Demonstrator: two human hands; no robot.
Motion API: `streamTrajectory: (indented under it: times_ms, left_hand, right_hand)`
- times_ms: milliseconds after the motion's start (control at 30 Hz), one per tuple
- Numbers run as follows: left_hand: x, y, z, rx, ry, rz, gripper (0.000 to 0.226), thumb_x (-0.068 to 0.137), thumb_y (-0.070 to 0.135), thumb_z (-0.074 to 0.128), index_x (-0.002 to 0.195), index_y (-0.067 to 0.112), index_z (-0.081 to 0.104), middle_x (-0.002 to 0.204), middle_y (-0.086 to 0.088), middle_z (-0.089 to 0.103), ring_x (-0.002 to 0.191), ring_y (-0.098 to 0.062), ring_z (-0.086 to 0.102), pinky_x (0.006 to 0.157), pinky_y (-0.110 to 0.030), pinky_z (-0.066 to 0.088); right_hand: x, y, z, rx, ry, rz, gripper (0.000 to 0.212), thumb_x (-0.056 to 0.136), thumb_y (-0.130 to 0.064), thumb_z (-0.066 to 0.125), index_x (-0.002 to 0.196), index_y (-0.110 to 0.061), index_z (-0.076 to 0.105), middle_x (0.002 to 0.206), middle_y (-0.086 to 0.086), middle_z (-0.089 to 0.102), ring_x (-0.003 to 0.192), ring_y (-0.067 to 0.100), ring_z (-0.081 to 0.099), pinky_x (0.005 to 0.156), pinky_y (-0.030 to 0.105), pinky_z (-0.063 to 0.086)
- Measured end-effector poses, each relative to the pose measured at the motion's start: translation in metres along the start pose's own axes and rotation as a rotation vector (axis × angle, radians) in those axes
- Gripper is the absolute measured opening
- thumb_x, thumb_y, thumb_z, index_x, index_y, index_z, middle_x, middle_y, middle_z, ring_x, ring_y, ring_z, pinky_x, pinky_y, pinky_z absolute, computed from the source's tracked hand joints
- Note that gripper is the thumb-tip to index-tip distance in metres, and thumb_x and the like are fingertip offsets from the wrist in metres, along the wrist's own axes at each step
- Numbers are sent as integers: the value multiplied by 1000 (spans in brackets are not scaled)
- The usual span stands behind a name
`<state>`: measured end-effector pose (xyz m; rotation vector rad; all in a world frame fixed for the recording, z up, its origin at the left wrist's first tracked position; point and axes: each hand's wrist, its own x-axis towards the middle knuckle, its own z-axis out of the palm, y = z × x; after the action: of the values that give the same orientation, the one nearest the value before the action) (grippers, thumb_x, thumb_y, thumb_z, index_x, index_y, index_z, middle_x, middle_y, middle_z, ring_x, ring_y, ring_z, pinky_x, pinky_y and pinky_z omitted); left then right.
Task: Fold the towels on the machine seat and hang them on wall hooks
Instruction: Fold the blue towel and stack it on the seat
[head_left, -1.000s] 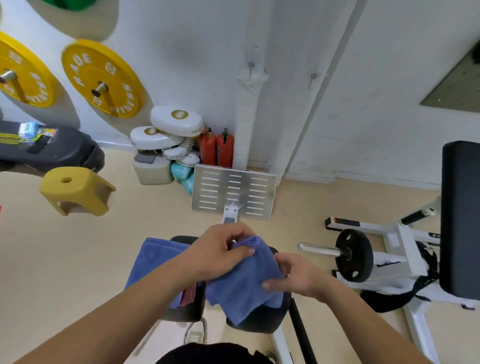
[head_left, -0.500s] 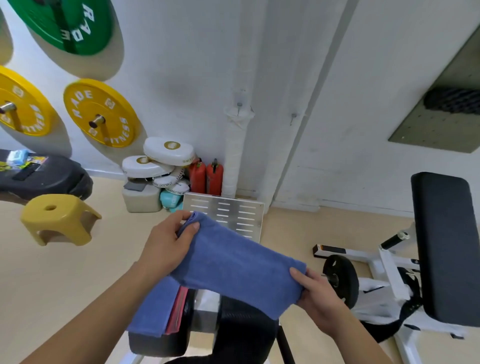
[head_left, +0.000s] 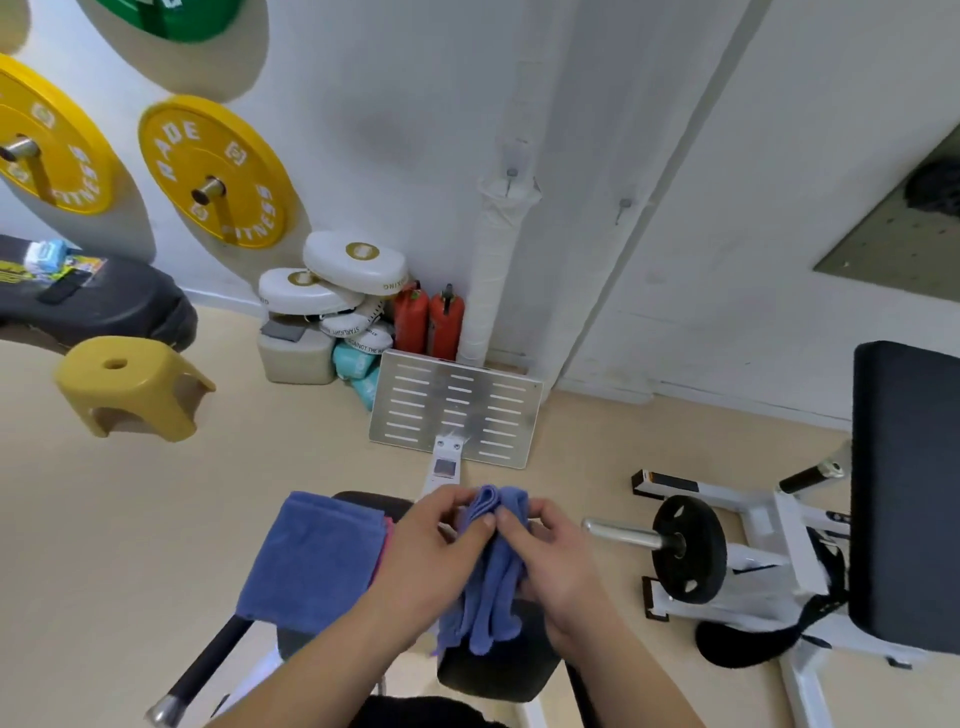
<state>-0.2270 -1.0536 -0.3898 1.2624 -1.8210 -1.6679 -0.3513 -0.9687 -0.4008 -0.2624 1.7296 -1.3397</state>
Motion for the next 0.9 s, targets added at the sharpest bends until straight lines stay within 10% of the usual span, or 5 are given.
streamTrajectory:
  times_ms: [333,500,733,900]
  left_hand:
    - [-9,-23,-48,130,-199,43,33,100,35,58,128,52,56,111,16,53,98,-1,62,88,-19,53]
    - [-16,-41,-64,-22,-396,21,55,96,3,57,126,49,57,105,22,70,93,-1,67,85,-16,53]
    - [-33,-44,-93,12,-142,-54,44,89,22,76,124,43,60,107,17,71,85,9,64,71,-13,51]
    - [-83,-54,-106,-212,-402,-226,49,78,34,88,122,39,67,117,14,75,107,-5,72,85,-30,62]
  right_hand:
    - [-7,5,59,69,-16,35,25,91,-26,76,99,-4,66,103,26,73,106,44,70,98,57,56]
    - [-19,18,70,312,75,82,24,89,-20,78,106,-6,68,116,31,68,115,50,65,102,67,49]
    - [-81,15,45,430,-5,117,32,97,-25,58,123,-11,70,122,17,74,109,34,73,91,49,57]
    - [-123,36,32,560,-103,122,48,103,-36,51,142,-9,56,143,23,59,133,42,56,119,59,34]
